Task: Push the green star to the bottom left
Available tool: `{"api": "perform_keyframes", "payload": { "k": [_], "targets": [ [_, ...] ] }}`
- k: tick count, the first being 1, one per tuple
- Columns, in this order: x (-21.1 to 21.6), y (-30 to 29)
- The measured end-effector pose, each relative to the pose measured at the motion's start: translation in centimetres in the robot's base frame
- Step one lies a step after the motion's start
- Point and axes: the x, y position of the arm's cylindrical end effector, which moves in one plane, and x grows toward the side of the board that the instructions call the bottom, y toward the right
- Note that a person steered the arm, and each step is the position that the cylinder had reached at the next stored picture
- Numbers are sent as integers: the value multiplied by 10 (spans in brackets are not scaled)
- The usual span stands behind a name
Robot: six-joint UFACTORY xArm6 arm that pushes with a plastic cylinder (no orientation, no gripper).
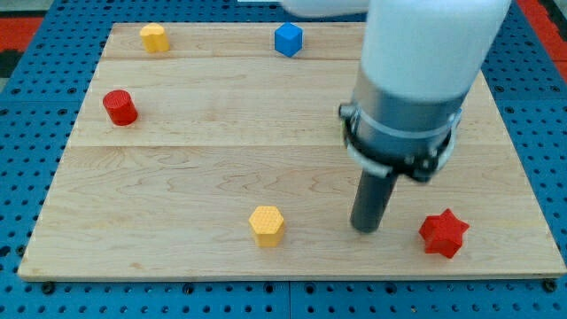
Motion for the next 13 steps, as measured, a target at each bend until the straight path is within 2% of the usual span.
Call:
{"api": "perform_keyframes", "payload": {
  "k": [1, 2, 3, 4, 5, 6, 7, 8, 9, 10, 12, 13],
  "targets": [
    [-50, 14],
    [-71, 36],
    [-97, 30],
    [-114, 58],
    [-124, 1],
    [-124, -97],
    [-130, -63],
    [-154, -39],
    [-168, -125],
    [-127, -185],
    [-173, -190],
    [-167, -249]
  ]
}}
